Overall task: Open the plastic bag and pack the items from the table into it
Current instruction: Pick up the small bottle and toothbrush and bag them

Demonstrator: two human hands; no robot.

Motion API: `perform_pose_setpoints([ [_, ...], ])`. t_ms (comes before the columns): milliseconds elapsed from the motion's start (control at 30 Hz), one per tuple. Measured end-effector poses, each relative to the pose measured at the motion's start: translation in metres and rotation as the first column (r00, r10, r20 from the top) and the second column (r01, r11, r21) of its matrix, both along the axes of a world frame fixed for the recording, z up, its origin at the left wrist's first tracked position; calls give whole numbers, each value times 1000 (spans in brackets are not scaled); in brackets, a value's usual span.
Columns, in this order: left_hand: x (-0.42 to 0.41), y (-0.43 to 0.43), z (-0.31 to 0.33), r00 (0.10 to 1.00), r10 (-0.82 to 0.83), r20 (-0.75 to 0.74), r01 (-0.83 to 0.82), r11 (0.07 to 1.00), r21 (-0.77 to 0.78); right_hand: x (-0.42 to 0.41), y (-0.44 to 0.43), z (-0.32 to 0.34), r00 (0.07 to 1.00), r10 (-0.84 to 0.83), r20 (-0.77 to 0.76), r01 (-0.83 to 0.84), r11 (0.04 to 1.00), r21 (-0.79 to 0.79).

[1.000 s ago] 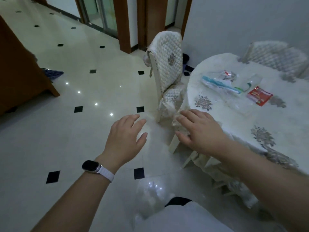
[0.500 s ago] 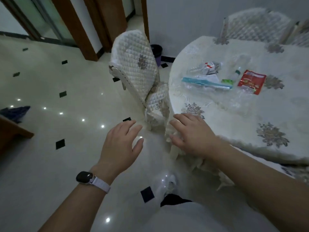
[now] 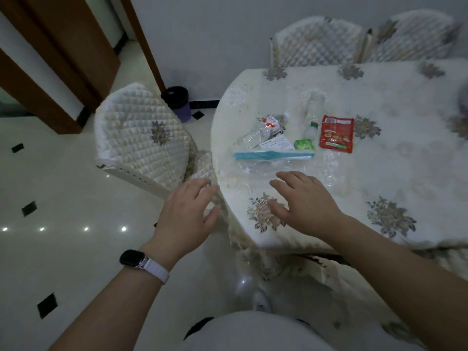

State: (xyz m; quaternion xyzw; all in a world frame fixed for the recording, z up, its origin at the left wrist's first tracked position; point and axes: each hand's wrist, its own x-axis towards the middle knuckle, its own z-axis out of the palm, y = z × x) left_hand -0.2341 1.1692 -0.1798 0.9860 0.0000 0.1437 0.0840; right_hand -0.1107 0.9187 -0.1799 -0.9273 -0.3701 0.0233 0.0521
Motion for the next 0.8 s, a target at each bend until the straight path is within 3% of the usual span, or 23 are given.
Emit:
perform_pose_setpoints([
  [333,99,85,-20,963,-261,-61,254,962,-100,17,63,-10,950,-309,-41,306,950,-63],
  [500,145,143,-25,912,-410,8,407,903,-139,23,127,-12,892,-450,-47,446,891,-85],
  [800,216,183,-38,837,-542,77,545,813,-205,27,165,-18,634,-760,-144,765,644,-25],
])
